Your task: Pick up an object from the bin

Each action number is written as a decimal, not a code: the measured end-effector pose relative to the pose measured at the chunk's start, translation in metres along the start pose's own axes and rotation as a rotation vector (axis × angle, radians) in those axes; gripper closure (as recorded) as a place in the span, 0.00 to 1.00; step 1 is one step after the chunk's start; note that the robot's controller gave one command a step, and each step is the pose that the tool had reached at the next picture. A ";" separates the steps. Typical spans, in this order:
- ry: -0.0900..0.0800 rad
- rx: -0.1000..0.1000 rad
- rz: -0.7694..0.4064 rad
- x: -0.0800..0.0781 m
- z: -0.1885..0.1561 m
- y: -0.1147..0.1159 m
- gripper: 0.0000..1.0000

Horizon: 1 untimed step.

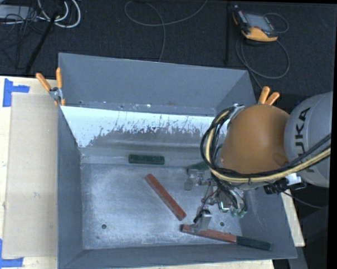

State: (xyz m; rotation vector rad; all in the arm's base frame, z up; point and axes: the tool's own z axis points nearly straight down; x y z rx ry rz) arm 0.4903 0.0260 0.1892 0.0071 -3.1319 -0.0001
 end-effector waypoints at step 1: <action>-0.003 0.000 -0.108 0.001 0.045 -0.031 0.00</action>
Offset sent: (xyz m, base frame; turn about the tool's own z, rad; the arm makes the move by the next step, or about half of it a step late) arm -0.0007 -0.0308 -0.0424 -0.1095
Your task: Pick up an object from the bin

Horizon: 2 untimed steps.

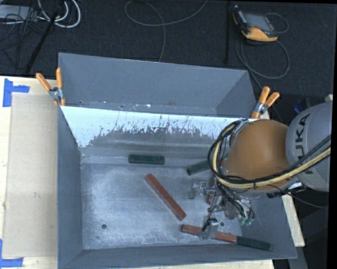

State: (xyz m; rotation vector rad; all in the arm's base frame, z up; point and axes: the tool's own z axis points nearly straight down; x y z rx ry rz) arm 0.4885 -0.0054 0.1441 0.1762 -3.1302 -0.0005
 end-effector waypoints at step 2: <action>-0.003 -0.001 0.336 0.004 0.075 -0.023 1.00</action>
Offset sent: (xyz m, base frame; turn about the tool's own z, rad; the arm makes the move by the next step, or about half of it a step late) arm -0.0013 -0.0242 -0.0738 0.3366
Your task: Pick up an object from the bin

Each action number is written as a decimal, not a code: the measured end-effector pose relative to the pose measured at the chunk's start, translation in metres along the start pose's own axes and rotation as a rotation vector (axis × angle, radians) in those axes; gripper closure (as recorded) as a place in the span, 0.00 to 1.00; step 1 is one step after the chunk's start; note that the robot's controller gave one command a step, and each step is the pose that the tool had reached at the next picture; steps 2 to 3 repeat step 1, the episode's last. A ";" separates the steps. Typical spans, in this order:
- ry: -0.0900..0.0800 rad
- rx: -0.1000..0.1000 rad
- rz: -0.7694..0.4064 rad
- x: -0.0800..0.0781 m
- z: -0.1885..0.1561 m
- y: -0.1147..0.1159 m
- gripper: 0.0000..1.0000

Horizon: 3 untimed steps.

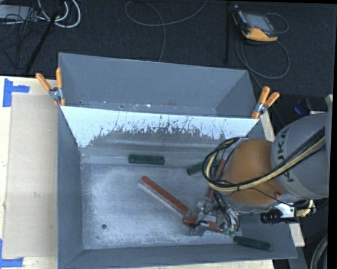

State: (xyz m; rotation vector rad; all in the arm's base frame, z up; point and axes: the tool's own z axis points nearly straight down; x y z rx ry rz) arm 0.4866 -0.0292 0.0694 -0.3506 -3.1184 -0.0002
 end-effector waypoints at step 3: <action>-0.011 -0.002 -0.031 -0.013 -0.132 0.006 1.00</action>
Offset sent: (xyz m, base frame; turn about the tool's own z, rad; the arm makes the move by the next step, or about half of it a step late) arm 0.0129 0.0026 0.1286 -0.0331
